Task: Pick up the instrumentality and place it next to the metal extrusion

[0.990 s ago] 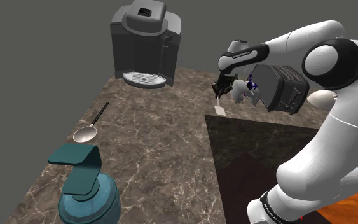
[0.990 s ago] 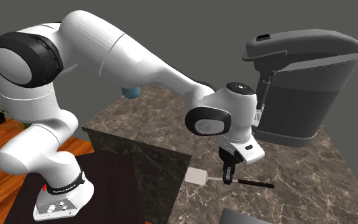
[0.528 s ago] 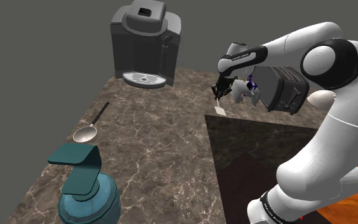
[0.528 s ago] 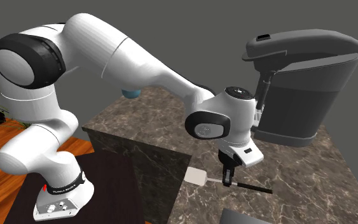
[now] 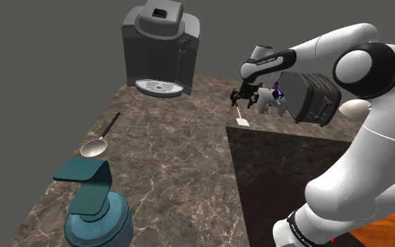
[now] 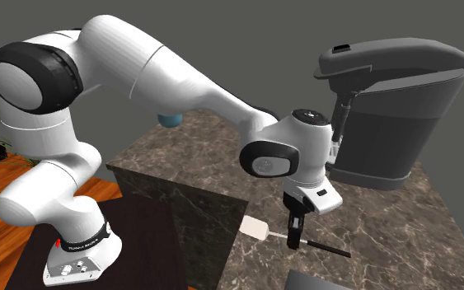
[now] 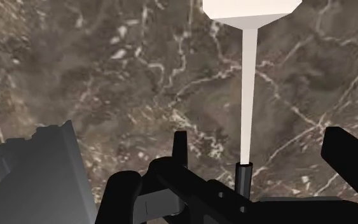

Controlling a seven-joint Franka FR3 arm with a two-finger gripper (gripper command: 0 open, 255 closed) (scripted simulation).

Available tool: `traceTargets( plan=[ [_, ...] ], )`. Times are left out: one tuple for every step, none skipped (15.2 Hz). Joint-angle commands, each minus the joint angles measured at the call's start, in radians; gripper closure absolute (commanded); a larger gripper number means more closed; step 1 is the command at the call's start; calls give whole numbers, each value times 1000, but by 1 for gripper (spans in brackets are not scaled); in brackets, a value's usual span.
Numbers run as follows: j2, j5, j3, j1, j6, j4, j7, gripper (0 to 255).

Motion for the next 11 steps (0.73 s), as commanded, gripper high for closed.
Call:
traceTargets(
  plan=[
    [-27, 4, 2, -1, -42, 15, -3, 0],
    [-44, 7, 2, -1, -71, 27, -5, 0],
    [-56, 9, 3, -1, -94, 38, -6, 0],
    [-56, 9, 3, -1, -94, 38, -6, 0],
    [-57, 9, 3, -1, -94, 38, -6, 0],
    [-57, 9, 3, -1, -94, 38, -6, 0],
    [-56, 9, 3, -1, -94, 38, -6, 0],
    [-56, 9, 3, -1, -94, 38, -6, 0],
    [-56, 9, 3, -1, -94, 38, -6, 0],
    [-56, 9, 3, -1, -94, 38, -6, 0],
    [-56, 9, 3, -1, -94, 38, -6, 0]
  ],
)
